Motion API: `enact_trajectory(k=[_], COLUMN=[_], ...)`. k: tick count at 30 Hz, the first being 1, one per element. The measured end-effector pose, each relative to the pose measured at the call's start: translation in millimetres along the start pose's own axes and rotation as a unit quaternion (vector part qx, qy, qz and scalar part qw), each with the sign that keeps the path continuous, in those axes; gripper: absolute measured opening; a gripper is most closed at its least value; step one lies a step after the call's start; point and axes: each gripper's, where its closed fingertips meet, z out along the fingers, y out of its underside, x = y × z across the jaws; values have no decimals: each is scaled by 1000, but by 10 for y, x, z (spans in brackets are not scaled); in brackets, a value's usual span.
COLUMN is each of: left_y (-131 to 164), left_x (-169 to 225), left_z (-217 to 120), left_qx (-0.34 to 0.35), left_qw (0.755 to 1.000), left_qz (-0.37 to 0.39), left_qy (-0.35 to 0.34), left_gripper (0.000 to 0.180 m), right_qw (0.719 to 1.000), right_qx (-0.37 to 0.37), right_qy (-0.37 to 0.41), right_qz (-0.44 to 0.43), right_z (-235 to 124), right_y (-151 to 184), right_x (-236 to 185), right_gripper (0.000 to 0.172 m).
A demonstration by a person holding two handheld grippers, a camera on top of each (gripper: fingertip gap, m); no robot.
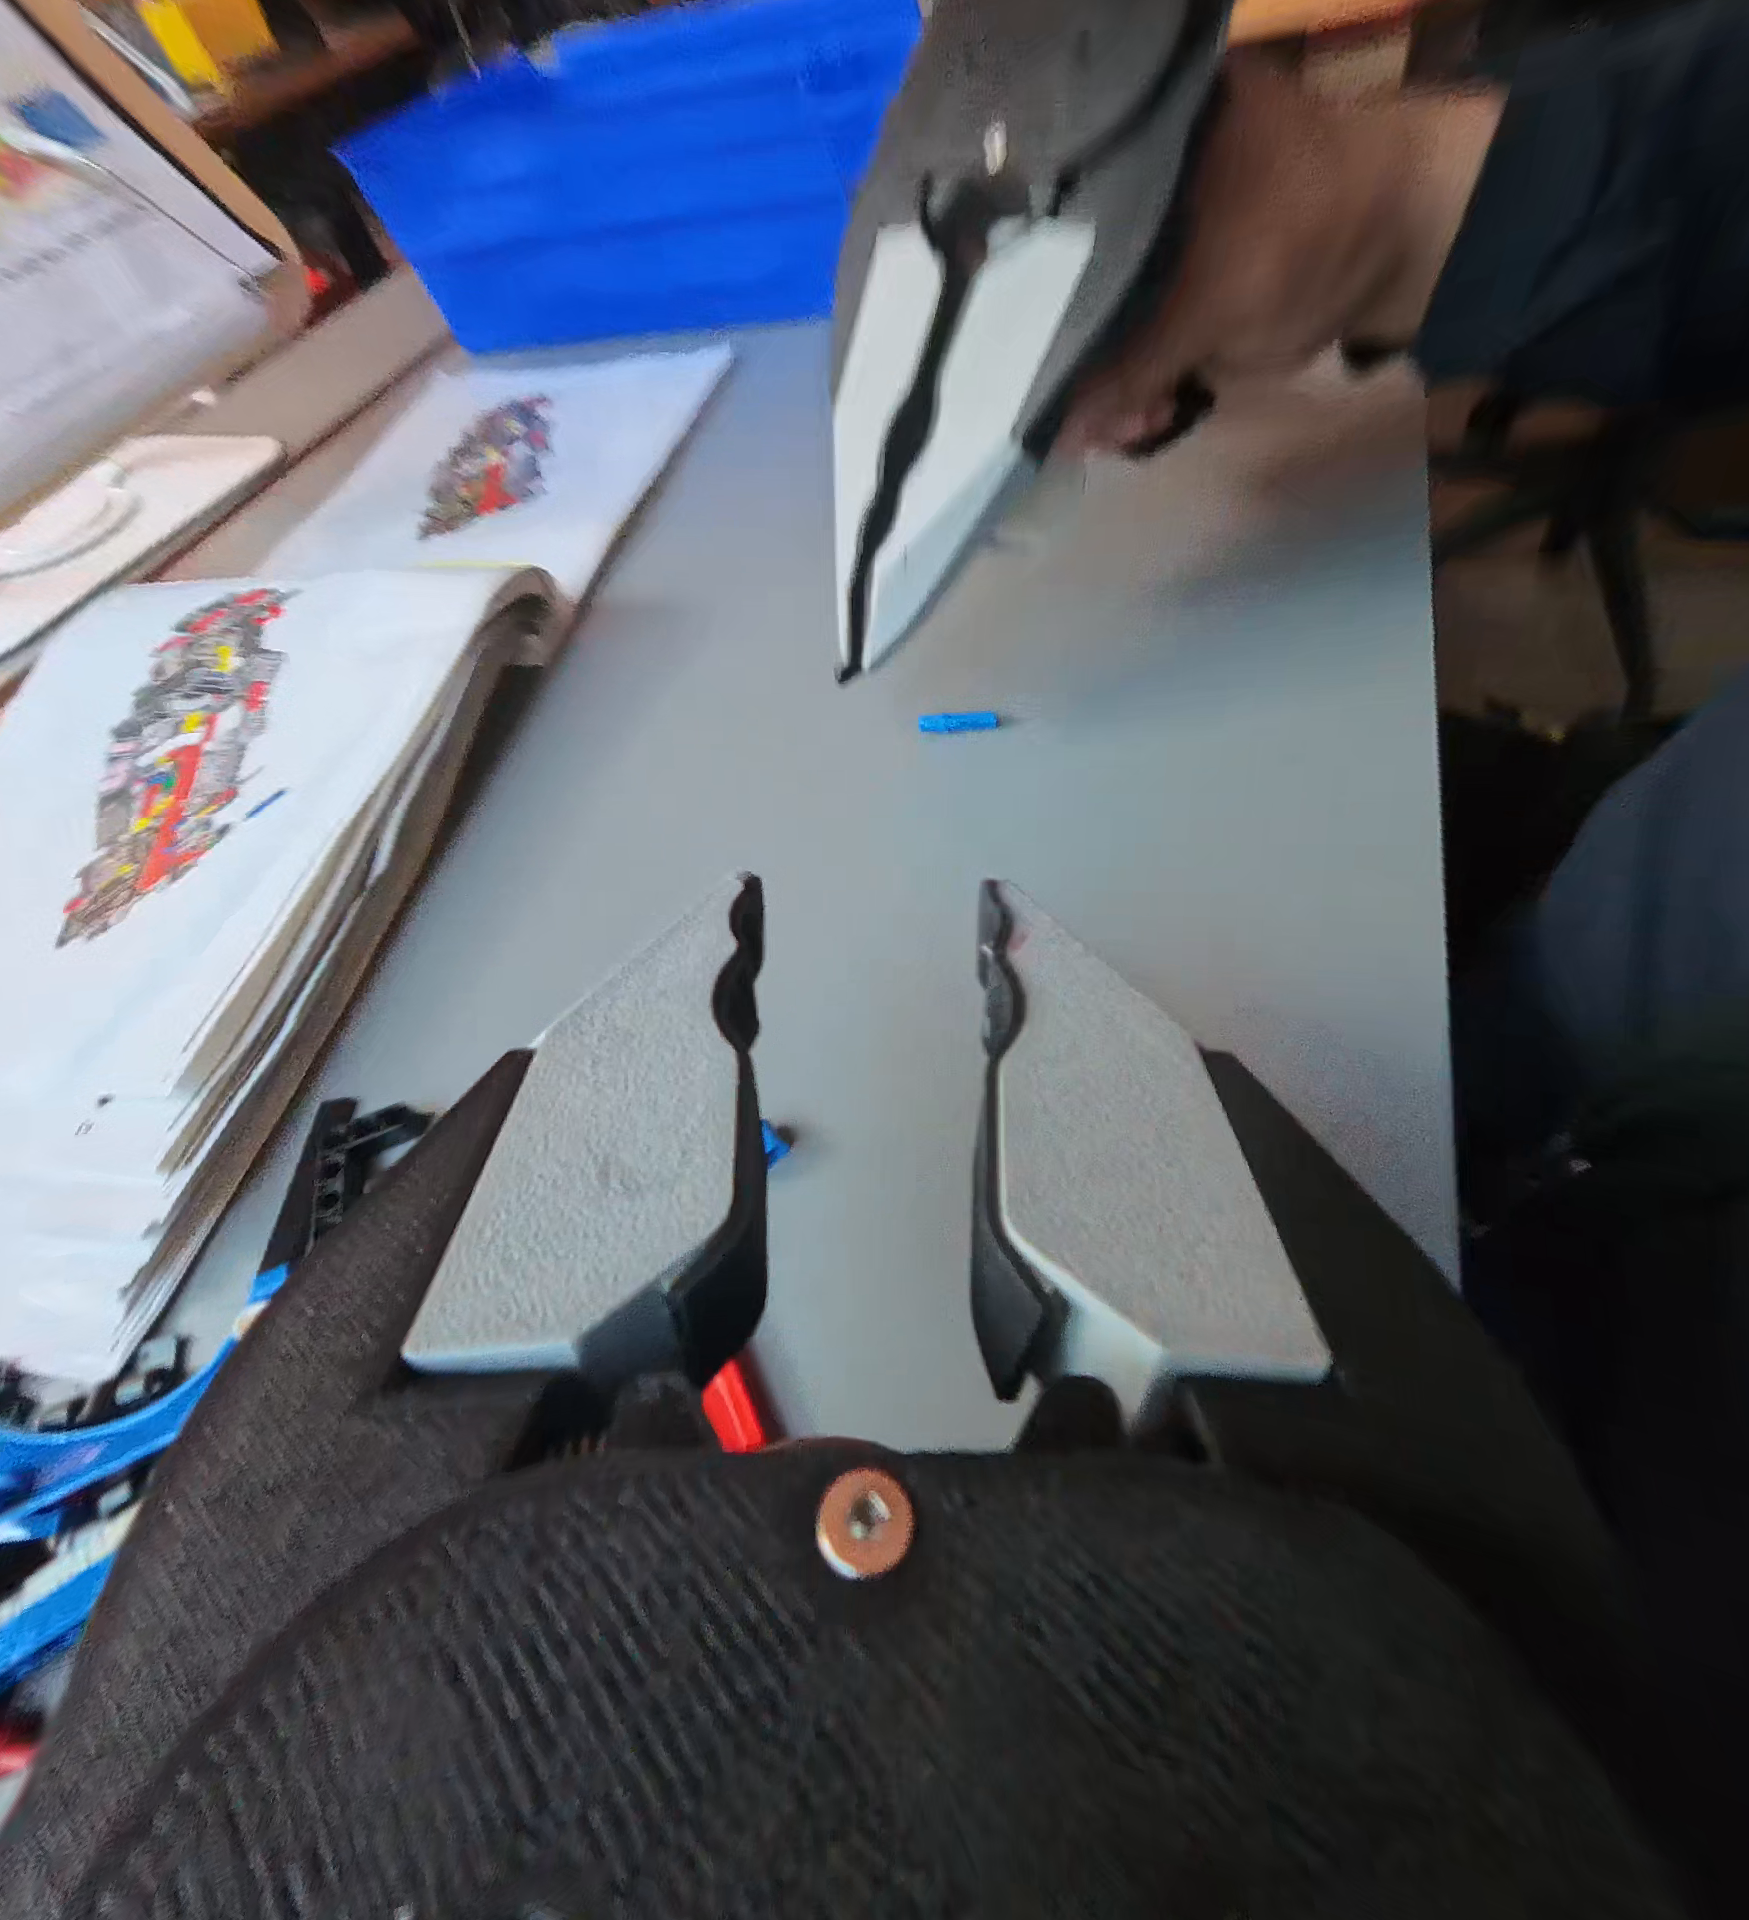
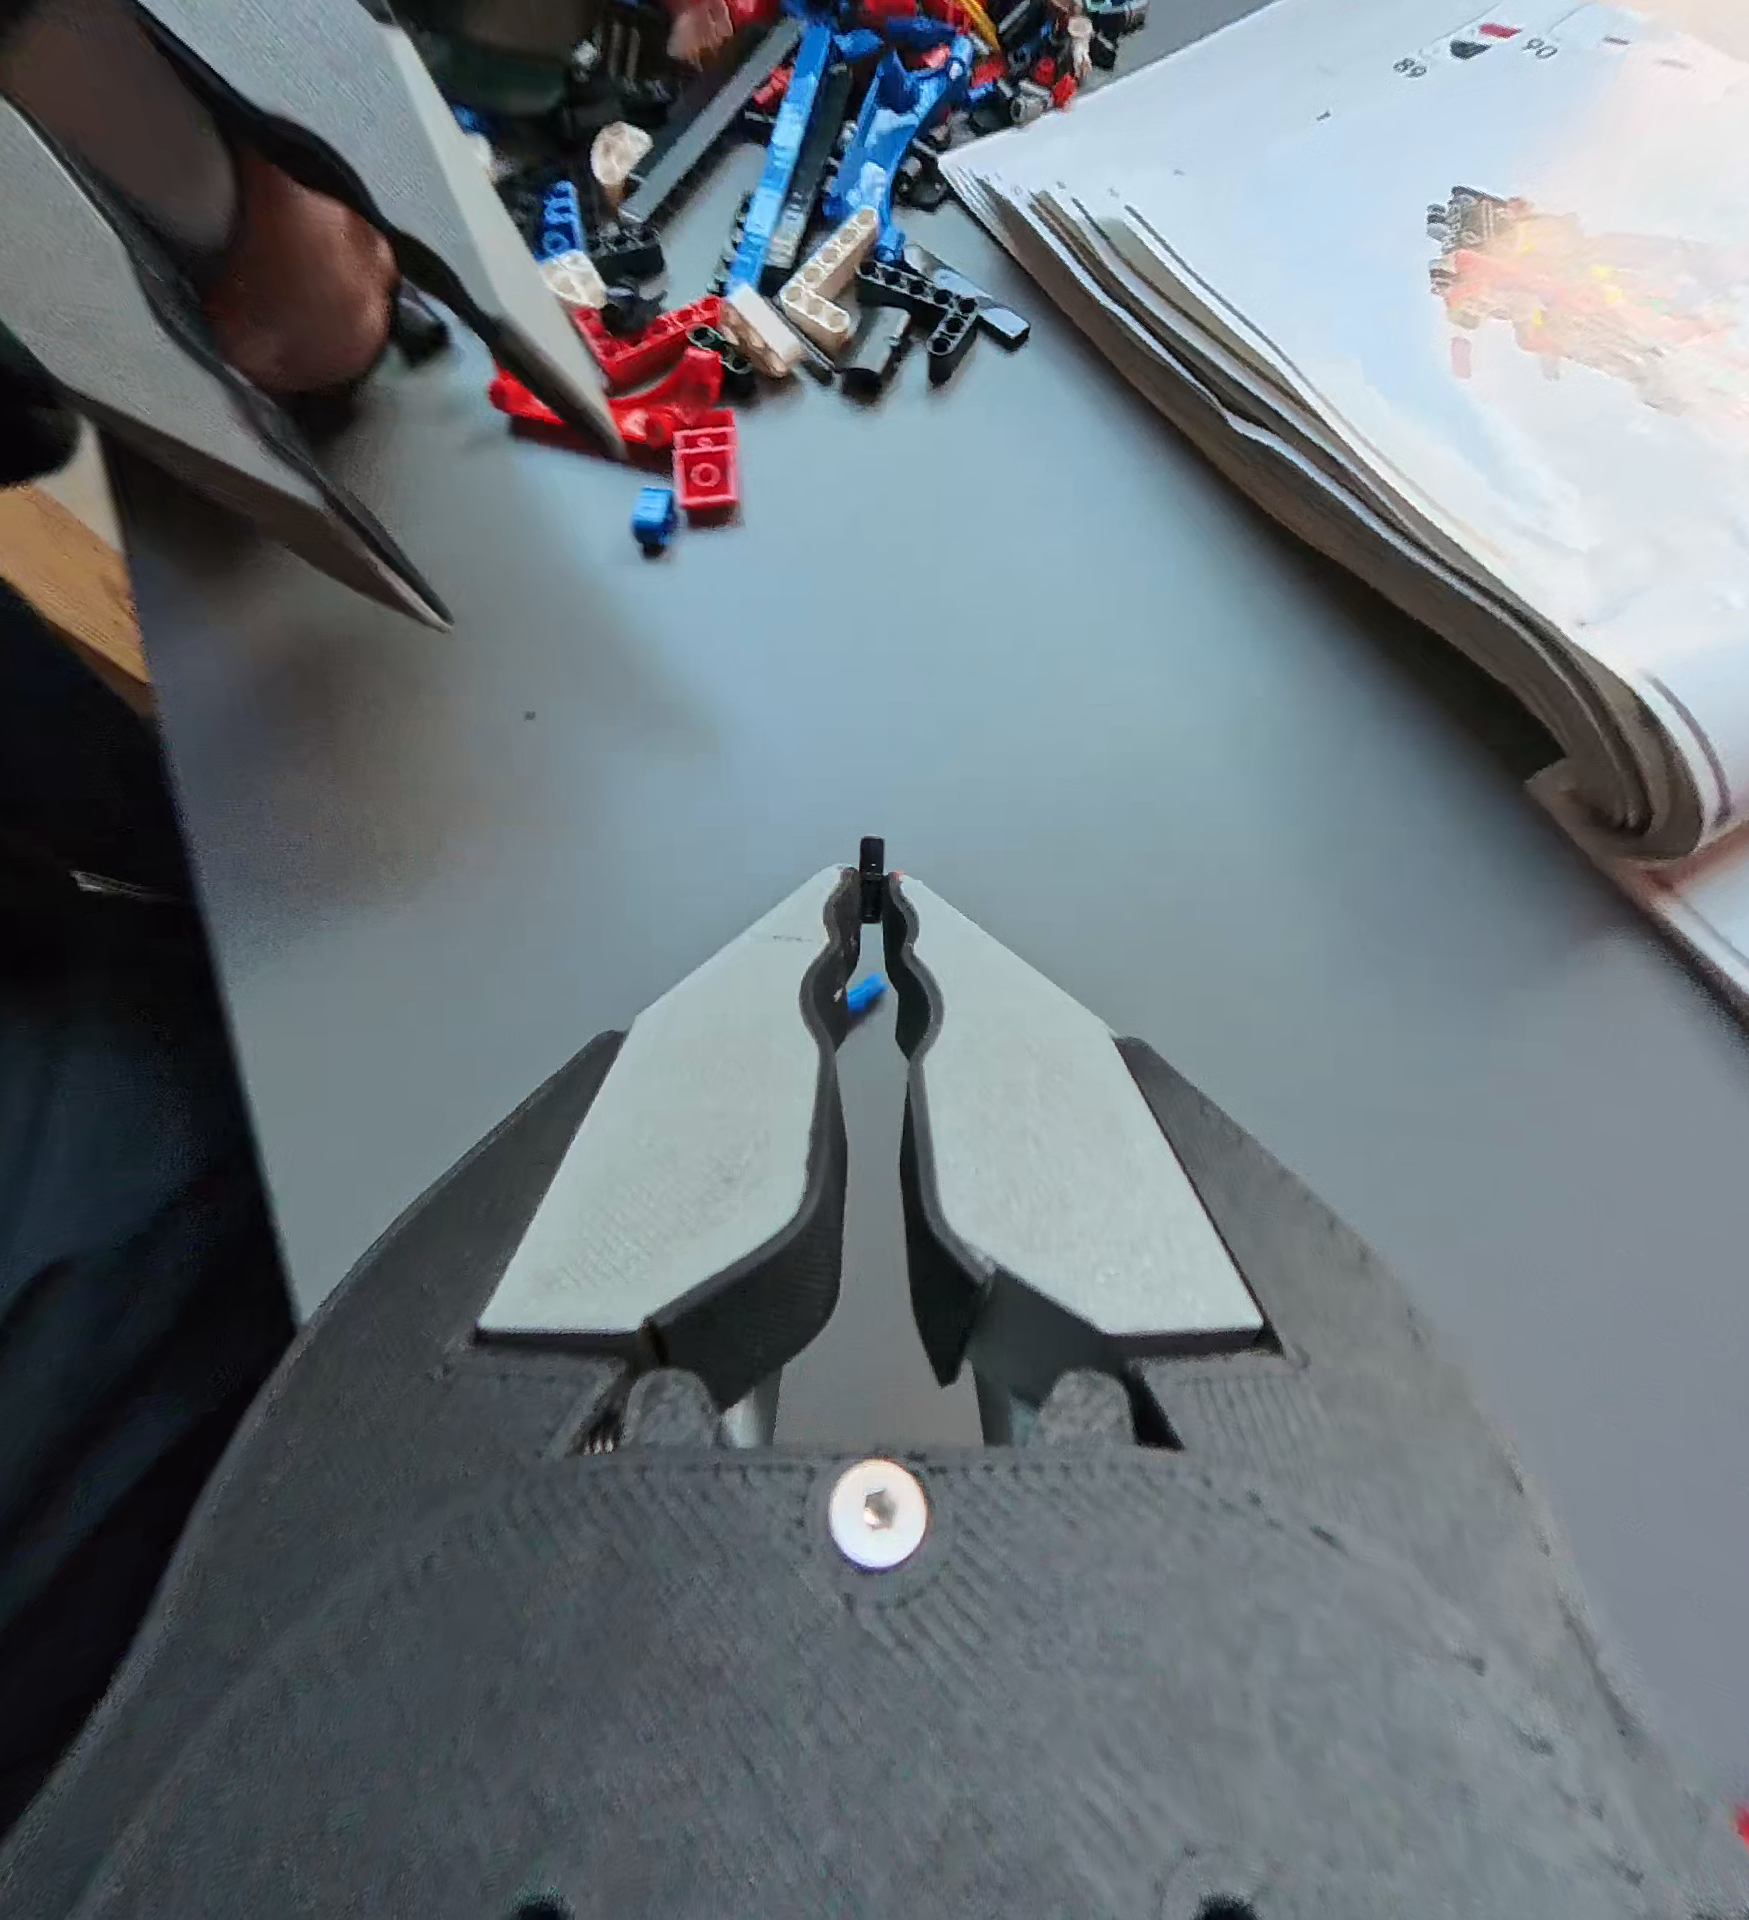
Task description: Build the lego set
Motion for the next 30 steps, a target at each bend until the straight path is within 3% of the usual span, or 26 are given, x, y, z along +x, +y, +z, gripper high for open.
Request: enact_trajectory(k=[7,11,22,30], left_y=[-182,-329,-715,-702], left_x=[571,922,1696,1934], left_z=[432,645,1095,1195], left_qx=[-71,-60,-33,-49], left_qw=[979,955,951,938], left_qz=[188,288,286,312], left_qy=[24,23,112,143], left_gripper=[32,15,19,13], right_qw=[994,989,960,959], right_qx=[52,63,160,145], right_qy=[-39,-32,-49,-71], right_qz=[84,130,223,232], right_z=[-525,-814,-1298,-1347], right_y=[244,561,906,1075], right_x=[-584,-845,-1123,-1209], right_gripper=[1,1,1,1])
